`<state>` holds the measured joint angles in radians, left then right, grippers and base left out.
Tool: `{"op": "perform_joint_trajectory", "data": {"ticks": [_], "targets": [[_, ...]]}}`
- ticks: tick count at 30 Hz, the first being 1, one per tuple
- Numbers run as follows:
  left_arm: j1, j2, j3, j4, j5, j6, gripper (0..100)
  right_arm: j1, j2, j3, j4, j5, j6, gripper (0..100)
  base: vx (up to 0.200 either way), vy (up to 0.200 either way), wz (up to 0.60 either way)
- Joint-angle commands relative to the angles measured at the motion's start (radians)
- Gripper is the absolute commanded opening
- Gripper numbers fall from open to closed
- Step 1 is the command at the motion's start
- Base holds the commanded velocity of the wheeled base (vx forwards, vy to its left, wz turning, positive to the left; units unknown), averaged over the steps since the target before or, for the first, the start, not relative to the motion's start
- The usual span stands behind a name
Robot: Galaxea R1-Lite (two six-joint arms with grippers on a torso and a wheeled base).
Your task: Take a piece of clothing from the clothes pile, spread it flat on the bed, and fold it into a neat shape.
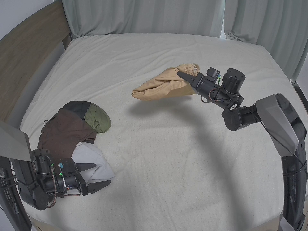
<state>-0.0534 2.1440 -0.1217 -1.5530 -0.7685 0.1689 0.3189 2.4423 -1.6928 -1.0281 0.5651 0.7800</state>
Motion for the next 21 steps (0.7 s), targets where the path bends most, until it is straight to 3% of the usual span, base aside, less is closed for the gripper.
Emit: {"op": "perform_joint_trajectory", "data": {"ticks": [1,7,16,21], "targets": [[0.001,-0.001,0.001,-0.001,0.000,0.000,100,-0.015,0.110,-0.045,0.006,-0.001,0.001,0,0.000,0.000,0.00],[0.001,0.002,-0.001,-0.001,0.000,0.000,100,-0.012,0.168,0.087,-0.029,-0.005,-0.007,0,0.000,0.000,0.00],[-0.002,0.002,0.001,-0.001,0.000,0.000,100,-0.004,0.159,0.420,-0.271,-0.007,-0.008,0,0.000,0.000,0.00],[-0.005,0.002,0.001,-0.001,0.000,0.000,100,-0.008,0.182,0.510,-0.356,-0.010,-0.039,0,0.000,0.000,0.00]]}}
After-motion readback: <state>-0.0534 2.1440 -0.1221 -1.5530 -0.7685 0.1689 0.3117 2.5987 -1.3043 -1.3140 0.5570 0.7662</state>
